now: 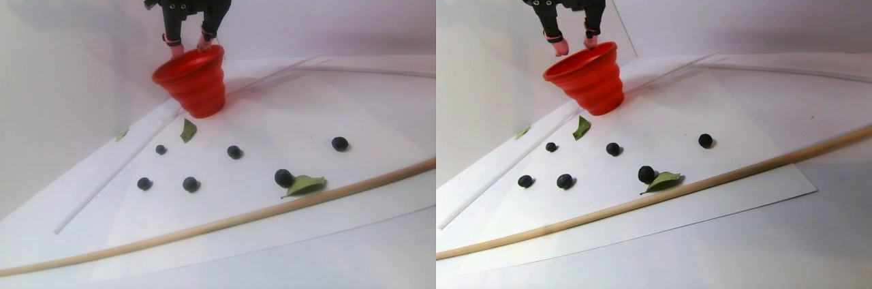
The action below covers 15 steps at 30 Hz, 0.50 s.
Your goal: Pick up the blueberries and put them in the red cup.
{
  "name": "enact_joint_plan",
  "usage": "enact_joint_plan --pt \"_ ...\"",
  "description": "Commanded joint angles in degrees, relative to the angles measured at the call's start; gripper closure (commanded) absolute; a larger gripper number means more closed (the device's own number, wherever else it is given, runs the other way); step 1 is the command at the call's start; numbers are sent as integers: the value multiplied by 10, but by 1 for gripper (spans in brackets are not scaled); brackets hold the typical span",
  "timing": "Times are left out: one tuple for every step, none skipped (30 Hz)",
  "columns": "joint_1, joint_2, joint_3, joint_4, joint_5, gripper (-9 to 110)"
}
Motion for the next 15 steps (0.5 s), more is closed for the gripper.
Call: enact_joint_plan --pt "-25 40 -21 -7 -6 82" --pt "-25 47 -21 3 -8 82" --pt "-25 55 -21 11 -8 82" --pt "-25 65 -21 18 -7 83" --pt "-25 73 -21 25 -7 83" --pt "-25 79 -21 33 -7 83" --pt "-25 85 -21 37 -6 83" --pt "-25 91 -21 43 -6 83" --pt "-25 98 -19 49 -6 83" --pt "-25 105 -18 54 -6 83" --pt "-25 112 -16 61 -6 83" --pt "-24 119 -16 71 -6 83" --pt "-24 127 -15 82 -7 83" --pt "-23 134 -13 91 -6 83" --pt "-22 142 -12 103 -7 83"
